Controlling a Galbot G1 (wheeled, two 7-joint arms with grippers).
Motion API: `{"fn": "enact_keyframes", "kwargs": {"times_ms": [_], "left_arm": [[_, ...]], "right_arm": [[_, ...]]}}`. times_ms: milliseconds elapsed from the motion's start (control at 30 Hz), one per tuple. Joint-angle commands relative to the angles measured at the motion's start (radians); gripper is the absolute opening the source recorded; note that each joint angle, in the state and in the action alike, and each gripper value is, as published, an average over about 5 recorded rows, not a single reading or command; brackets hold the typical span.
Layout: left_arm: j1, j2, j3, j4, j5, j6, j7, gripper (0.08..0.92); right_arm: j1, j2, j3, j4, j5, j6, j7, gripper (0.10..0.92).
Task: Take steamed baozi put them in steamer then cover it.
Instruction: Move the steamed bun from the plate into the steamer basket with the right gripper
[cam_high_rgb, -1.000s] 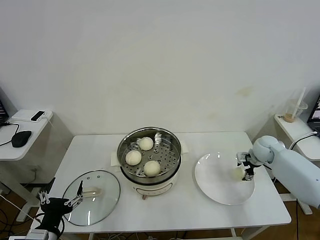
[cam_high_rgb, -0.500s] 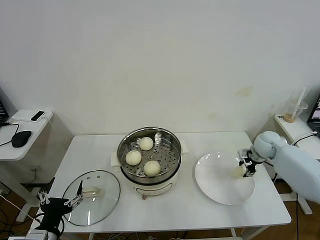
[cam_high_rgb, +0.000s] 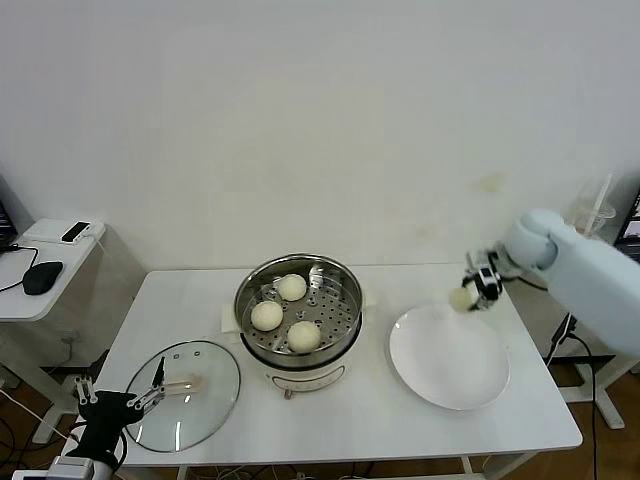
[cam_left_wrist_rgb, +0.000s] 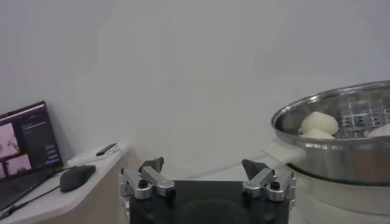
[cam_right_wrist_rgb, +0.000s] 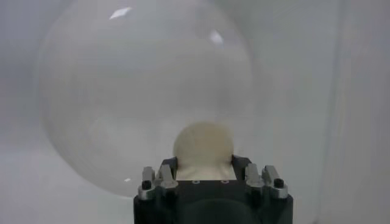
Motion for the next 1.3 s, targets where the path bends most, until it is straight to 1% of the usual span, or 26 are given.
{"fn": "enact_keyframes", "kwargs": {"times_ms": [33, 167, 300, 500, 767, 1000, 1300], "left_arm": [[-0.010, -0.002, 0.007, 0.006, 0.001, 0.002, -0.001, 0.823], [-0.017, -0.005, 0.012, 0.008, 0.005, 0.003, -0.001, 0.823], [-0.018, -0.005, 0.012, 0.007, 0.009, 0.004, -0.002, 0.823], [-0.018, -0.006, 0.008, -0.001, 0.011, 0.007, -0.003, 0.823], [-0.016, -0.013, -0.003, 0.001, 0.013, 0.003, -0.004, 0.823], [-0.019, -0.013, -0.006, 0.003, 0.012, 0.003, -0.005, 0.823], [-0.020, -0.006, -0.013, 0.007, 0.009, 0.003, -0.004, 0.823]], "right_arm": [[0.382, 0.148, -0.205, 0.090, 0.288, -0.103, 0.024, 0.584], [0.417, 0.217, -0.271, 0.133, 0.403, -0.168, 0.070, 0.585], [0.409, 0.289, -0.308, 0.149, 0.485, -0.229, 0.120, 0.589], [0.359, 0.368, -0.371, 0.134, 0.523, -0.282, 0.174, 0.594], [0.262, 0.418, -0.403, 0.092, 0.565, -0.336, 0.245, 0.594], [0.212, 0.456, -0.407, 0.034, 0.513, -0.362, 0.264, 0.594], [0.180, 0.457, -0.406, -0.006, 0.440, -0.364, 0.260, 0.594]]}}
